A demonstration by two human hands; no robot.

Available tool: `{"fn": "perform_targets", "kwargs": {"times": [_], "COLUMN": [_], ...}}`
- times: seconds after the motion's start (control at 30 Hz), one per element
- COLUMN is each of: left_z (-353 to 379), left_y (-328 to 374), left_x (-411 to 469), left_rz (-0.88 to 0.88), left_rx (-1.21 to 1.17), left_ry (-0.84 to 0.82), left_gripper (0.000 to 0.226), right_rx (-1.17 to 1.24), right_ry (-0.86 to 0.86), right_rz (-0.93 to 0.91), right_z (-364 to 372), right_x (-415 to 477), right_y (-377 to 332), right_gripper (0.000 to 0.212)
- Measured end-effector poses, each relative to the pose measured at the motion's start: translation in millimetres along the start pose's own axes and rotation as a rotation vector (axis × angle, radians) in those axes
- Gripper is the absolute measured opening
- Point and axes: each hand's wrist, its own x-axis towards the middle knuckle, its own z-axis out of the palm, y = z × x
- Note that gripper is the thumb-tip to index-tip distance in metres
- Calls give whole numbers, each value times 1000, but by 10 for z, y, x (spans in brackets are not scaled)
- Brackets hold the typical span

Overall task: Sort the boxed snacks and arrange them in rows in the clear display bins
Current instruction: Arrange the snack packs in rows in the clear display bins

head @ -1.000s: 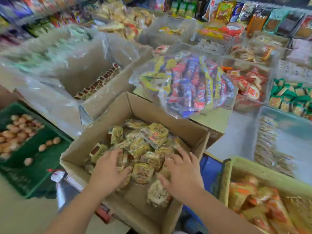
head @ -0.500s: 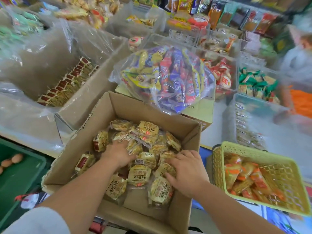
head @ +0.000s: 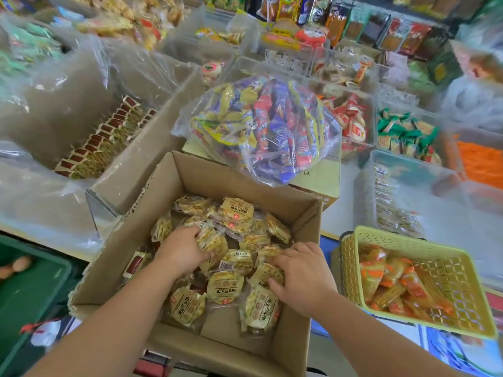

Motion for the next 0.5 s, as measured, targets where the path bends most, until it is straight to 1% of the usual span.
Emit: {"fn": "perform_targets", "kwargs": {"times": [0.07, 0.13, 0.17, 0.2, 0.23, 0.27, 0.33, 0.37, 0.4, 0.43, 0.47, 0.5], "left_z": [-111, -209, -249, -281, -308, -327, -320, -295, -253, -207, -158, -112], "left_y": [-13, -26, -23, -12, 10, 47, 131, 184, 247, 328, 424, 524], "left_x": [-152, -343, -447, -550, -658, -766, -944, -1018, -1071, -1125, -1181, -1236], "left_rz": [15, 10, -2, -27, -58, -78, -95, -93, -76, -66, -59, -57], "left_rx": [-110, -282, -400, -547, -718, -902, -1218, -1336, -1426, -1491, -1537, -1575], "left_ry": [61, 132, 164, 181, 171, 123, -47, -141, -216, -258, -278, -284], "left_gripper": [74, 57, 47, 43, 48, 62, 103, 111, 110, 102, 94, 87], "right_rx": [-10, -9, -3, 8, 29, 61, 177, 283, 408, 513, 556, 523], "right_ry": [6, 12, 13, 22, 35, 53, 81, 90, 102, 122, 168, 245], "right_rz": [0, 2, 1, -4, -11, -20, -46, -68, -101, -149, -217, -302], "right_z": [2, 1, -5, -3, -3, -8, -37, -65, -102, -150, -206, -265], "right_x": [1, -5, -11, -15, -20, -24, -28, -35, -43, -60, -85, -114], "right_y": [3, 2, -3, -8, -9, -10, 17, 49, 89, 140, 201, 273], "right_gripper": [53, 53, 52, 52, 53, 56, 68, 75, 82, 91, 99, 104]}}
